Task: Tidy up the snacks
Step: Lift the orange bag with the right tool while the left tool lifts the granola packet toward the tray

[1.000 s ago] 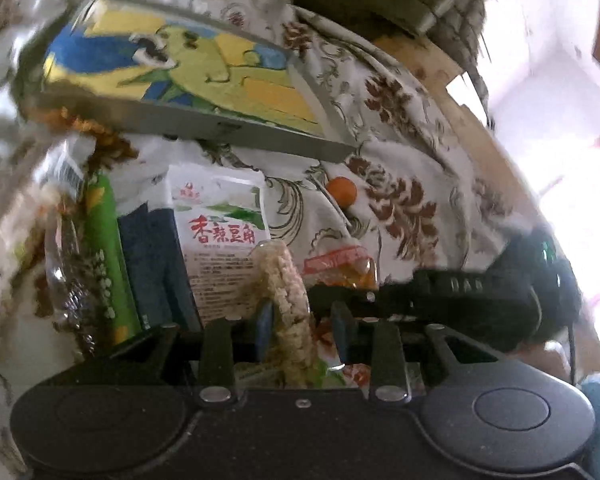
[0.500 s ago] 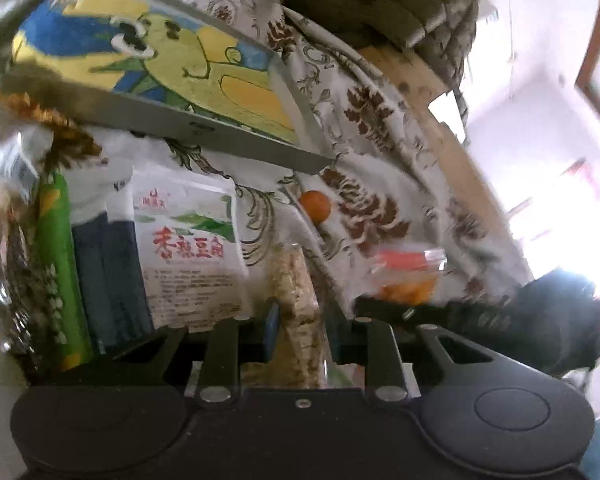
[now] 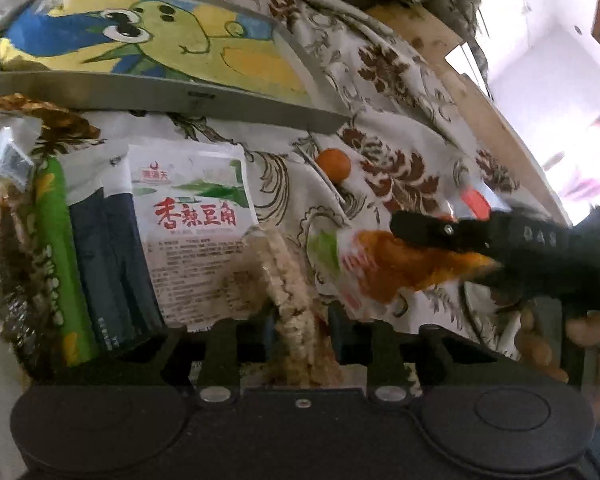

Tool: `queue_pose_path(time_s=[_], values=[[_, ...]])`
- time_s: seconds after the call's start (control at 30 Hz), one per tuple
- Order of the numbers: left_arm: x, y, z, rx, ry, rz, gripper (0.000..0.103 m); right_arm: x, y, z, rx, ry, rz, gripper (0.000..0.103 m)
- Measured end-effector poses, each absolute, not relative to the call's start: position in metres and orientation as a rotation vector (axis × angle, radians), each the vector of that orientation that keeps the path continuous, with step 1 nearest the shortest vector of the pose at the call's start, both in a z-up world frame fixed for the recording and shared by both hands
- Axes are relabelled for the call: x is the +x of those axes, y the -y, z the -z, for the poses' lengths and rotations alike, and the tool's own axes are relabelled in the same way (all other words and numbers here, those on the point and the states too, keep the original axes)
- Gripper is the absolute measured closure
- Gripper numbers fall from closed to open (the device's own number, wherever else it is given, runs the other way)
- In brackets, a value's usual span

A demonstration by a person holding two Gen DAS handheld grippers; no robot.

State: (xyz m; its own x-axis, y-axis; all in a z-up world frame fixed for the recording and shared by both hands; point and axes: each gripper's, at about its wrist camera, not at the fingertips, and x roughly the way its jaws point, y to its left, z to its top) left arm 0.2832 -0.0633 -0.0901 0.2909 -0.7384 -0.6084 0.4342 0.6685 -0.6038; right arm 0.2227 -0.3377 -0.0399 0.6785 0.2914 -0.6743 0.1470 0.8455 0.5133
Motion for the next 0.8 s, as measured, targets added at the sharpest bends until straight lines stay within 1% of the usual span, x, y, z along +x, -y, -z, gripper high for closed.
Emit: queue_pose_path(time_s=[0.07, 0.13, 0.33, 0.53, 0.7, 0.8], values=[[0.279, 0.059, 0.084, -0.384, -0.993, 0.759, 0.079, 0.217, 0.334, 0.035, 0.553, -0.811, -0.096, 0.062], [0.272, 0.053, 0.076, -0.419, -0.968, 0.733, 0.083, 0.211, 0.329, 0.03, 0.528, -0.791, -0.104, 0.063], [0.257, 0.039, 0.054, -0.482, -0.922, 0.679, 0.084, 0.202, 0.321, 0.023, 0.495, -0.776, -0.124, 0.063], [0.255, 0.025, 0.036, -0.571, -0.842, 0.636, 0.084, 0.206, 0.321, 0.015, 0.593, -0.74, -0.148, 0.063], [0.271, 0.011, 0.025, -0.643, -0.772, 0.582, 0.084, 0.214, 0.315, 0.006, 0.598, -0.675, -0.205, 0.063], [0.287, 0.004, 0.017, -0.618, -0.729, 0.539, 0.084, 0.227, 0.311, 0.006, 0.592, -0.646, -0.252, 0.063]])
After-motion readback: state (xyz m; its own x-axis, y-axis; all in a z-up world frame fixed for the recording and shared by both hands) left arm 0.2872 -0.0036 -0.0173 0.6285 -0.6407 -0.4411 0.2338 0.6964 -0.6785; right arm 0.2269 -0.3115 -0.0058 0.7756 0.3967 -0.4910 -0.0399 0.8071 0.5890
